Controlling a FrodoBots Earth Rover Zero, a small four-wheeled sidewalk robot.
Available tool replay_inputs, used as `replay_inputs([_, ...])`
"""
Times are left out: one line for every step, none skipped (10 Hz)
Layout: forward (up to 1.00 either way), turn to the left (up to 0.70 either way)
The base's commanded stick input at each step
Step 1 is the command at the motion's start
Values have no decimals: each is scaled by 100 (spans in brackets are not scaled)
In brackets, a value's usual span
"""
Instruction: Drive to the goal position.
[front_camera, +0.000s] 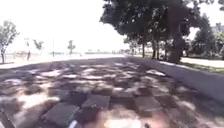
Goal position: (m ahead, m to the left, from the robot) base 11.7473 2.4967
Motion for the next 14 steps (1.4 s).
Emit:
replay_inputs([70,0])
replay_inputs([70,0])
replay_inputs([70,0])
replay_inputs([70,0])
replay_inputs([70,0])
replay_inputs([70,0])
replay_inputs([70,0])
replay_inputs([70,0])
replay_inputs([70,0])
replay_inputs([70,0])
replay_inputs([70,0])
replay_inputs([70,0])
replay_inputs([70,0])
replay_inputs([70,0])
